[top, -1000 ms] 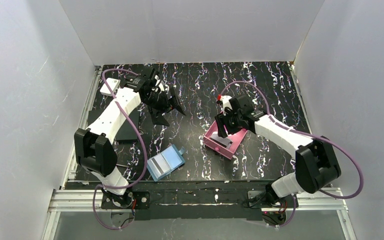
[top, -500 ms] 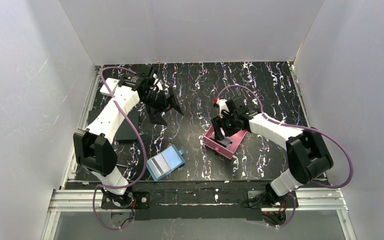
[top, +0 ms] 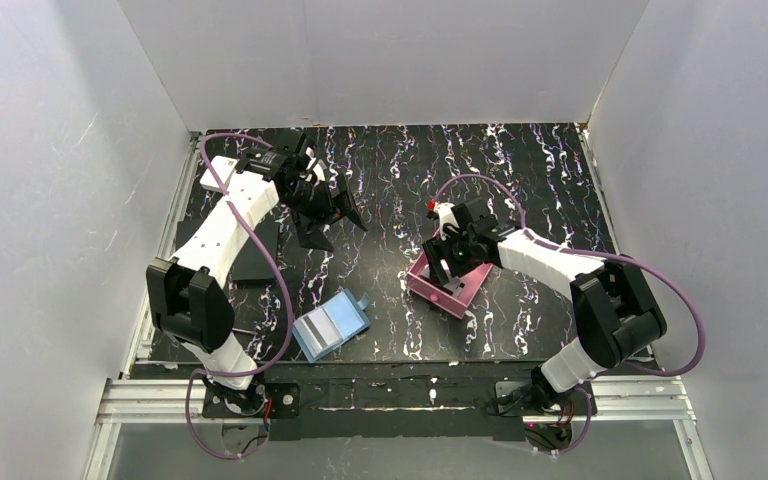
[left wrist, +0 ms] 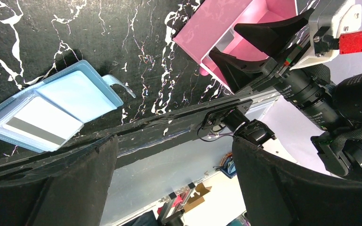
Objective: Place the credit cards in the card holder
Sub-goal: Pick up the credit card from the storage box.
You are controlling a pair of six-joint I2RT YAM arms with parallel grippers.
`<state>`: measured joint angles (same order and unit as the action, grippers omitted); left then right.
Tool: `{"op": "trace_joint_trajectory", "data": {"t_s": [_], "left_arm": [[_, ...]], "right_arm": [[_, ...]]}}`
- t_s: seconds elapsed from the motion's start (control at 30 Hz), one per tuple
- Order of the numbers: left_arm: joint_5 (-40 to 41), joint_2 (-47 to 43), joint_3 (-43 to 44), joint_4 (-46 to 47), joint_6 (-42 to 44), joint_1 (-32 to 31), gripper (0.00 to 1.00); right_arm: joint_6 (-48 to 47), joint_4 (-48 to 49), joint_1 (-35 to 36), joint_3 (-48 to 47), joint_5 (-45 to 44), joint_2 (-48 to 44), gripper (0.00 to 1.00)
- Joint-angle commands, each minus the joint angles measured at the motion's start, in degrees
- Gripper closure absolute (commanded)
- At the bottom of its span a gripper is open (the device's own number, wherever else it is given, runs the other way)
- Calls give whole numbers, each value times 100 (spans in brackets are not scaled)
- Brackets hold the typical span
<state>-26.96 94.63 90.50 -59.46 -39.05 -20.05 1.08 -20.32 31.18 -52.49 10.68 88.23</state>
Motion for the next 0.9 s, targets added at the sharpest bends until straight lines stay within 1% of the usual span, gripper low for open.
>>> {"op": "trace_joint_trajectory", "data": {"t_s": [0.0, 0.33, 0.4, 0.6, 0.7, 0.87], "left_arm": [[-2, -44, 201, -223, 121, 26, 11], [-19, 11, 245, -286, 152, 22, 11], [-28, 36, 267, -293, 163, 27, 11], [-30, 78, 299, -305, 162, 26, 11], [-33, 90, 305, -303, 167, 24, 11], [-24, 99, 324, -310, 176, 26, 11]], "right_arm": [[-85, 180, -15, 119, 74, 69, 24], [-90, 136, -14, 173, -59, 133, 25], [-265, 75, -9, 148, -124, 113, 26], [-328, -85, -7, 92, -268, 68, 39], [-342, -162, 2, 30, -328, 18, 43], [-332, -267, 11, -74, -216, -82, 52]]}}
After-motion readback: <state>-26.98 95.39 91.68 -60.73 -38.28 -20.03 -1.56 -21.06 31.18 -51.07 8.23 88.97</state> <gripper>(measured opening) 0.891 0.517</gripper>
